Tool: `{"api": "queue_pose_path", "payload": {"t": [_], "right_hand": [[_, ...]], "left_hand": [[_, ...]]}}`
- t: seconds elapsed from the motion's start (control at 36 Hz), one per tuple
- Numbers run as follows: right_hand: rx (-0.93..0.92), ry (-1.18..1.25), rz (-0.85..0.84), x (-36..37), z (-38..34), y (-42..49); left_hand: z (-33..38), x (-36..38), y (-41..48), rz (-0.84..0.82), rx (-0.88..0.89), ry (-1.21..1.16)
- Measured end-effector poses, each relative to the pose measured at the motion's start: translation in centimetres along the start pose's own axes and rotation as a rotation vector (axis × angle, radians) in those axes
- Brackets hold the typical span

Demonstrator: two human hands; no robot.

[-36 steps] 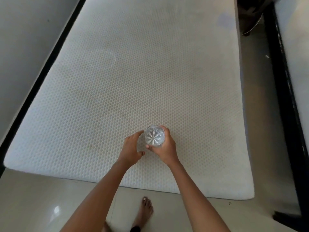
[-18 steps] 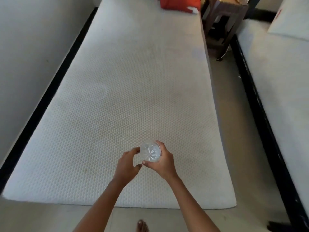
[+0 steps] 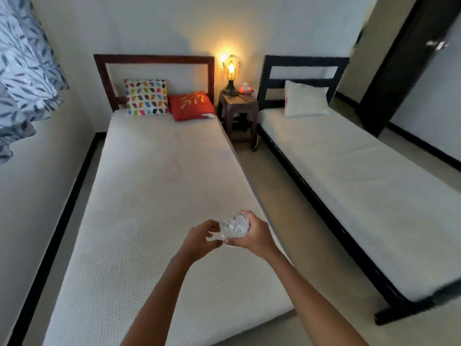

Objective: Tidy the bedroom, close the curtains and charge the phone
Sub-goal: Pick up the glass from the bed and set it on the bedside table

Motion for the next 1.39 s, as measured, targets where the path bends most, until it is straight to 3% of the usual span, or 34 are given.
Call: {"api": "queue_pose_path", "payload": {"t": [0.22,0.42,0.89,1.17,1.39], "right_hand": [[-0.024,-0.006,0.132,-10.3,-4.3,-1.5],[-0.013,0.052,0.163,-18.3,-3.8,-1.2],[-0.136,-0.07,0.213,-36.5,4.8,7.8],[-0.099,-0.02,0.234,-42.2,8.9,15.6],[-0.183,-0.051,0.2,-44.8,9.5,26.8]], "left_hand": [[10.7,-1.7,-0.4,0.08,0.202,0.083],[18.4,0.5,0.1,0.198,0.322,0.167],[32.8,12.8,10.8,0.308,0.312,-0.004],[37.0,17.4,19.4,0.272,0.235,-0.039],[39.0,17.8,29.6,0.32,0.219,-0.097]]}}
Point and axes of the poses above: each hand's wrist, its own y-axis towards the middle knuckle, its own x-axis out of the palm, z = x × y, the point moved 7 cm from there along y, towards the middle knuckle, and after that the axes turned 9 degrees about z, right-handed, at the moved point
